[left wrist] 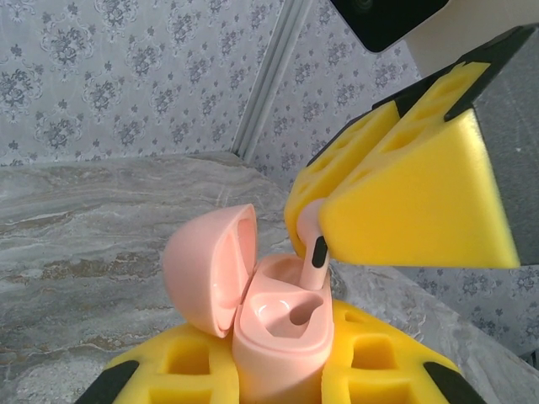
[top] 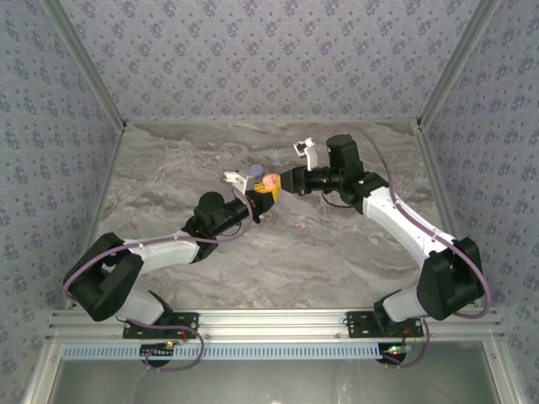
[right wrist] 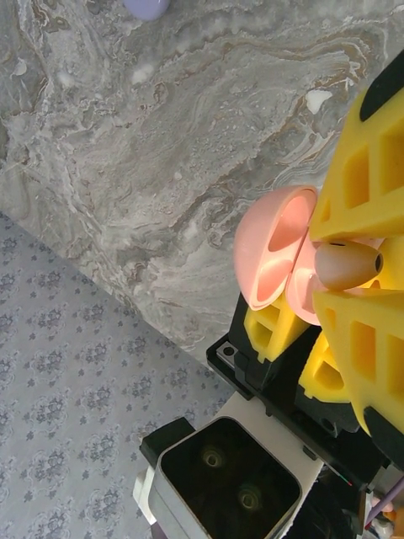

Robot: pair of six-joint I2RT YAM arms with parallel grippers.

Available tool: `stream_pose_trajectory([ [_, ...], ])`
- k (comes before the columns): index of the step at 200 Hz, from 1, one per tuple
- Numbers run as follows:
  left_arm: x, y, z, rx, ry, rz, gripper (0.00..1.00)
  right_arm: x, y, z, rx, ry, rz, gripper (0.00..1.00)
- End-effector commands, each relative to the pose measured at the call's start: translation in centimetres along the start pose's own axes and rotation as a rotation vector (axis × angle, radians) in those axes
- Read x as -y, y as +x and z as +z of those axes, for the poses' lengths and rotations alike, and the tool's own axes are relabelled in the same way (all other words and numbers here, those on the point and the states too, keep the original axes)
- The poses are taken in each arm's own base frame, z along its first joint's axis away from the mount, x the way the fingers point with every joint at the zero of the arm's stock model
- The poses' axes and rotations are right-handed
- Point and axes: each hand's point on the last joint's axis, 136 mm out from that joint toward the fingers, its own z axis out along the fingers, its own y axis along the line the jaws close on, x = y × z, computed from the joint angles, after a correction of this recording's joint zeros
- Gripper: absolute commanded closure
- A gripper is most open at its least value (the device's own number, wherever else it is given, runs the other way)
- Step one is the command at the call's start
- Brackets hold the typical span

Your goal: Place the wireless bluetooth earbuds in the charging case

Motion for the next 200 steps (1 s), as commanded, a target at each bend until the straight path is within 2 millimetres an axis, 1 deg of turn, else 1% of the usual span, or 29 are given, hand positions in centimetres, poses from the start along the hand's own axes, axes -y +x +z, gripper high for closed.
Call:
stream_pose_trajectory([
  [1,2.0,-3.5,-0.5,0.105,0.062,0.046,0.93,-0.1,0.2,-0.4,-0.021,0.029,-0.008,0.77],
  [40,2.2,-3.3,-0.4,0.092,0.075,0.055,0.93,0.4,0.3,-0.5,-0.028,0.06,-0.008,0.68],
  [77,2.2,-3.0,-0.4,0.074,0.07,0.065,0.93,1.1,0.0,-0.9,-0.023,0.114,-0.014,0.63],
  [94,1.8,-2.6,-0.4,0.059,0.05,0.072,0.93,1.4,0.0,-1.2,-0.016,0.146,-0.019,0.6],
  [115,1.1,-2.0,-0.6,0.022,0.007,0.092,0.93,2.3,-0.1,-1.9,-0.002,0.22,-0.029,0.57],
  [129,0.7,-1.4,-0.8,-0.015,-0.014,0.117,0.93,3.9,0.3,-2.6,-0.004,0.319,-0.022,0.55],
  [150,0.2,-0.8,-1.4,-0.046,-0.048,0.146,0.93,5.7,1.1,-3.3,-0.021,0.411,-0.017,0.53],
  [170,-0.2,-0.4,-1.9,-0.075,-0.077,0.173,0.93,7.5,2.3,-3.7,-0.061,0.493,0.001,0.51],
  [200,-0.3,-0.4,-2.6,-0.097,-0.095,0.201,0.93,10.1,5.8,-3.6,-0.198,0.557,0.055,0.51],
])
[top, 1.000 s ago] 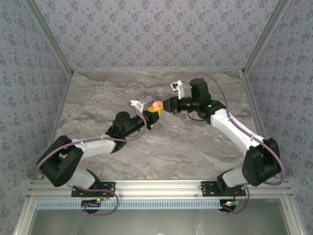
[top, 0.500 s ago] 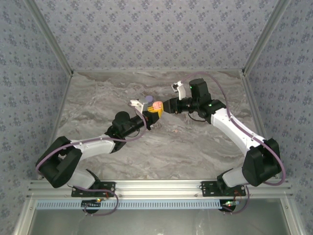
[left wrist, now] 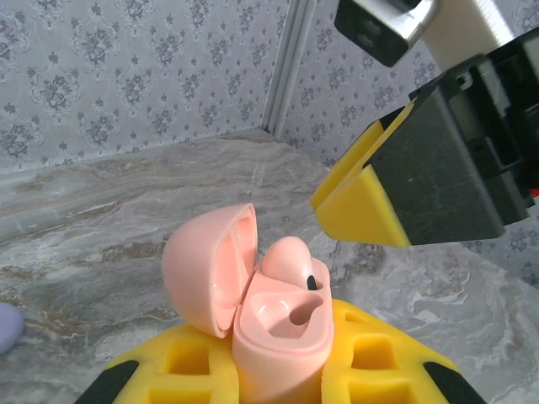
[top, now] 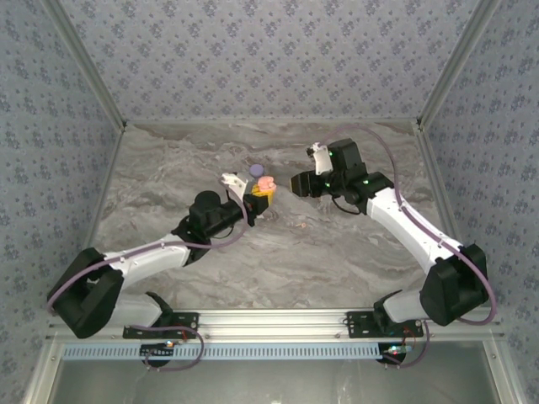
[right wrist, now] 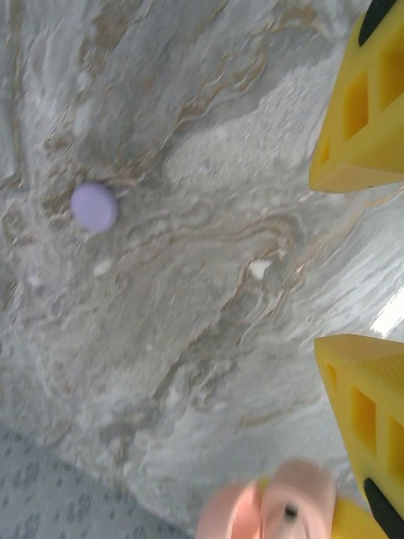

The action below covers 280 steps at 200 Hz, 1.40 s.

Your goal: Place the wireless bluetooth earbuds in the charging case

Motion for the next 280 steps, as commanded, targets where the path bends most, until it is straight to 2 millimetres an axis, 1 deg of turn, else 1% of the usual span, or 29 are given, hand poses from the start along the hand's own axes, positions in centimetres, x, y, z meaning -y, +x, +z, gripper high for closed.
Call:
stream_pose_trajectory([
  [1,-0.1,-0.4,-0.7,-0.01,-0.026,0.056,0.93,3.1,3.6,1.0,-0.145,0.112,0.013,0.51],
  [11,-0.2,-0.3,-0.9,-0.022,-0.034,0.067,0.93,3.5,4.9,1.6,-0.192,0.113,0.026,0.51],
  [30,-0.4,-0.1,-1.2,-0.03,-0.045,0.077,0.93,3.6,7.0,2.6,-0.256,0.084,0.048,0.53],
  [58,-0.4,-0.2,-1.5,-0.03,-0.052,0.084,0.93,3.3,9.8,4.3,-0.354,0.031,0.085,0.63],
  [69,-0.4,-0.2,-1.5,-0.031,-0.054,0.084,0.93,3.4,11.1,5.0,-0.398,0.024,0.1,0.65],
  [91,-0.4,-0.3,-1.6,-0.02,-0.055,0.083,0.93,3.3,13.0,6.4,-0.472,0.01,0.118,0.68],
  [111,-0.5,-0.4,-1.8,-0.008,-0.057,0.085,0.93,3.2,14.3,7.4,-0.522,0.001,0.126,0.71],
  [136,-0.4,-0.4,-1.8,-0.011,-0.058,0.084,0.93,3.3,15.2,8.4,-0.558,0.007,0.127,0.75],
  [175,-0.6,-0.4,-1.9,-0.008,-0.067,0.089,0.93,4.3,16.5,9.3,-0.604,0.056,0.128,0.78],
  [195,-0.6,-0.4,-1.9,-0.009,-0.068,0.091,0.93,5.2,16.8,9.5,-0.617,0.106,0.124,0.78],
  [207,-0.6,-0.4,-1.9,-0.01,-0.069,0.091,0.93,5.9,16.8,9.6,-0.616,0.138,0.123,0.78],
  [243,-0.7,-0.3,-1.9,-0.011,-0.07,0.091,0.93,6.8,16.4,9.8,-0.602,0.192,0.12,0.78],
  [280,-0.7,-0.2,-1.9,-0.012,-0.072,0.093,0.93,7.7,15.5,10.0,-0.585,0.251,0.105,0.78],
])
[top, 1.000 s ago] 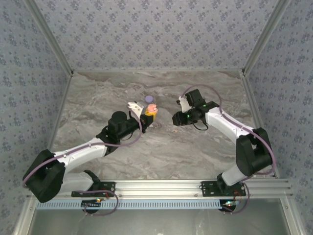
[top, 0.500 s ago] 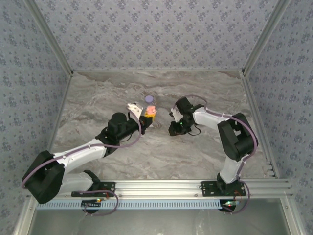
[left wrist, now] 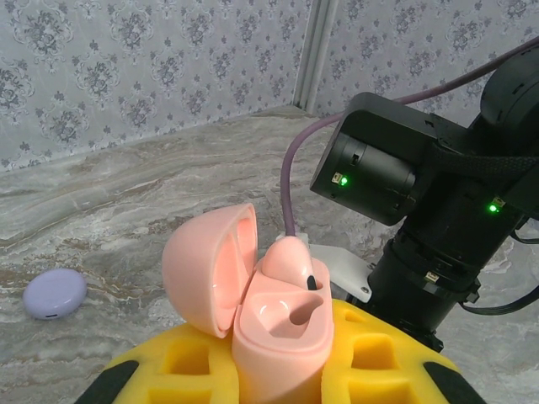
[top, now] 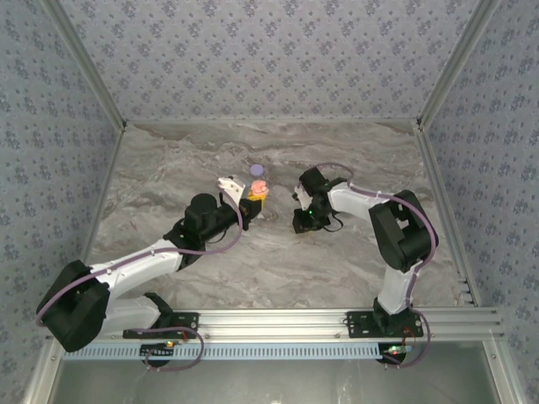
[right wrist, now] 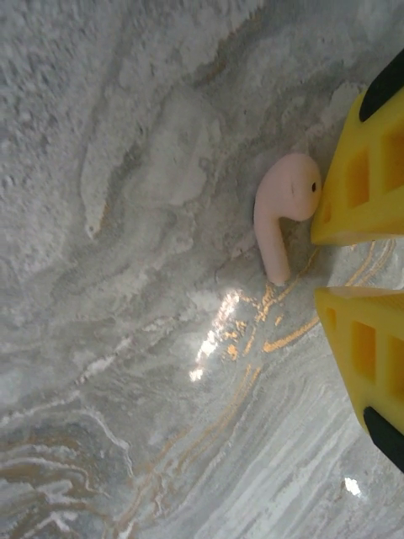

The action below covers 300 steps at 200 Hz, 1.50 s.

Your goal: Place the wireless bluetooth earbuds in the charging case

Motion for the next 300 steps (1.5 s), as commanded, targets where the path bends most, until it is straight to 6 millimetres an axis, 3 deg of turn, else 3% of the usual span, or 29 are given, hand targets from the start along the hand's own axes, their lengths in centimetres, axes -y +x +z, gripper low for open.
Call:
stream_pose_trajectory([
  [1,0.2,-1.0,-0.3,0.039,0.001,0.023,0.93,1.6,-0.9,0.0,0.009,0.097,0.024,0.78],
  [44,0.1,-0.8,-0.3,0.036,-0.002,0.024,0.93,2.2,-0.9,-0.1,-0.01,0.139,0.017,0.78],
  [47,0.1,-0.9,-0.3,0.037,-0.001,0.025,0.93,1.8,-1.9,-0.6,0.014,0.135,0.012,0.78],
  [60,0.1,-0.8,-0.3,0.036,-0.002,0.025,0.93,1.7,-2.2,-0.9,0.018,0.134,0.003,0.78],
  [118,0.1,-0.9,-0.3,0.04,-0.002,0.023,0.93,1.4,-2.4,-1.9,0.028,0.172,-0.018,0.69],
  [170,0.1,-0.8,-0.3,0.038,-0.001,0.023,0.93,1.1,-2.7,-1.7,0.01,0.215,-0.039,0.61],
  [300,0.0,-0.5,-0.3,0.036,-0.006,0.023,0.93,1.0,-3.3,-0.6,-0.058,0.312,-0.062,0.64],
])
